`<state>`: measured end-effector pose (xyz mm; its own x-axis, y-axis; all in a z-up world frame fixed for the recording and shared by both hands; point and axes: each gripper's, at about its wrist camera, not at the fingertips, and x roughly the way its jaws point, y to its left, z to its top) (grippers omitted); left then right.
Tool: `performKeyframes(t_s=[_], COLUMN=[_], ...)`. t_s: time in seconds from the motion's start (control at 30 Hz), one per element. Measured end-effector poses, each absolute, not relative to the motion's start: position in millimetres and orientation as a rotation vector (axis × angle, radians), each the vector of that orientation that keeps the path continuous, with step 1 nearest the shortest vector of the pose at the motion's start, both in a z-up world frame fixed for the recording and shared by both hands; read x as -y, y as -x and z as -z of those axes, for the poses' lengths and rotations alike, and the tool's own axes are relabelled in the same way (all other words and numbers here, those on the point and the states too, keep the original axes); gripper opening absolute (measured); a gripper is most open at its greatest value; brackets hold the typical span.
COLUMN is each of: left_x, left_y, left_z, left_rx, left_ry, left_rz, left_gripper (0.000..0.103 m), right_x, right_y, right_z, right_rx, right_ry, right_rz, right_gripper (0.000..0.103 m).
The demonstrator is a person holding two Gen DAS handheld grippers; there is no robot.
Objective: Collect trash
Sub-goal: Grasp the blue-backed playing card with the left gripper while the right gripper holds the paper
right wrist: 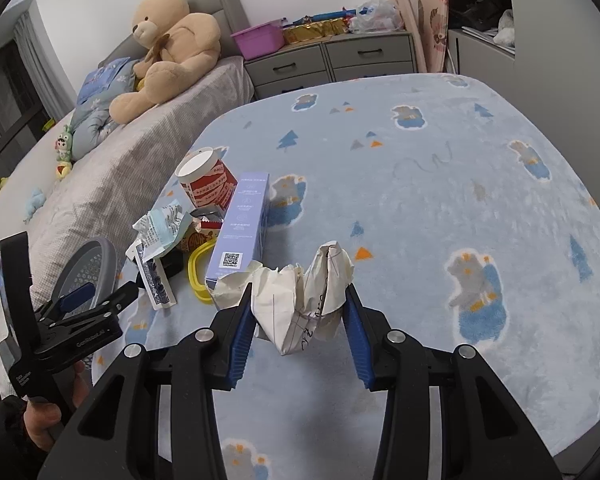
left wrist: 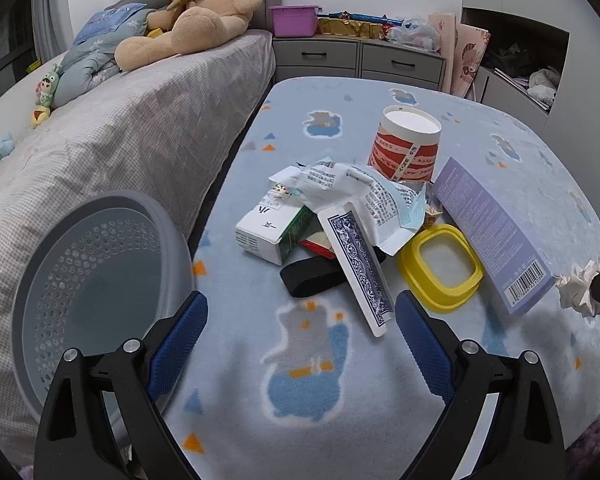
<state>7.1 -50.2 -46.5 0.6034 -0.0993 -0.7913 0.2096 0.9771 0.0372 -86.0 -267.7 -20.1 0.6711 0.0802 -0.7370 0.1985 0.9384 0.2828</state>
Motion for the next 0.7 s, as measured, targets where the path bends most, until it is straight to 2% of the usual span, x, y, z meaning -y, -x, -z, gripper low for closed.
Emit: performKeyframes(t_s=[0.7], left_x=[76.0], left_y=[-27.7], left_z=[74.9], left_rx=[-0.948], left_ry=[-0.134], left_rz=[0.163], left_gripper=[0.089], right_x=[291.0], right_y=[88.5], right_z=[14.5], right_rx=[-0.821], right_ry=[-0.411], right_rz=[0.041], right_gripper=[0.041])
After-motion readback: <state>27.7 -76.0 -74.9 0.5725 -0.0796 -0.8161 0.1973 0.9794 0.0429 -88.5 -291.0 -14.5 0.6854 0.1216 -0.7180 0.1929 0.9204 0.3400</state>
